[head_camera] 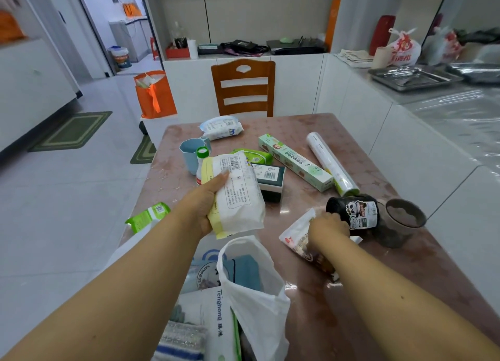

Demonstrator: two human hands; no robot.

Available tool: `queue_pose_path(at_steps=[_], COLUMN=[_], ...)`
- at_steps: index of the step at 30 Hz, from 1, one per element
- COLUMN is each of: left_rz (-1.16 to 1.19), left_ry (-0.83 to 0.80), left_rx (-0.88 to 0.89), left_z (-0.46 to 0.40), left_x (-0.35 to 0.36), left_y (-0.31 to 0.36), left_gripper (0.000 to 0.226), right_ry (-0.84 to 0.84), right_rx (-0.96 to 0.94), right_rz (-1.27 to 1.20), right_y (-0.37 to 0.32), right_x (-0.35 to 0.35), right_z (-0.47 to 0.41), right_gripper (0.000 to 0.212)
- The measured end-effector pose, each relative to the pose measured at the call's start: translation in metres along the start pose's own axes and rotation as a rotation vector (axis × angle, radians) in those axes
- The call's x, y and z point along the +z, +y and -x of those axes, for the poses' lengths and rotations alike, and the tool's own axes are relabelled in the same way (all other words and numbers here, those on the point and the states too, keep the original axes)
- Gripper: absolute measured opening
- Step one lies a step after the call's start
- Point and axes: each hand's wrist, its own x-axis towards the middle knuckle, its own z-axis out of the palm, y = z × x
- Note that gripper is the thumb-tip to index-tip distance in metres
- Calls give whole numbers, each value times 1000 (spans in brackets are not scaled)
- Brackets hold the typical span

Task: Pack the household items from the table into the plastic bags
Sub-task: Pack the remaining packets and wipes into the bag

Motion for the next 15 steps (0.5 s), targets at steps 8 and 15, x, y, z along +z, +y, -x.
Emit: queue_pose_path(at_steps=[8,15], left_rz=[-33,-112], left_ry=[170,217], left_rx=[127,335], left_z=[11,47], left_x=[-4,-7], left_y=[8,18], left_gripper=[40,16], right_ry=[162,392], right_rx=[-99,-393], right_rz=[-242,-1212], right_y=[7,7], right_x=[-17,-126], right_z=[18,108], right_gripper=[28,16])
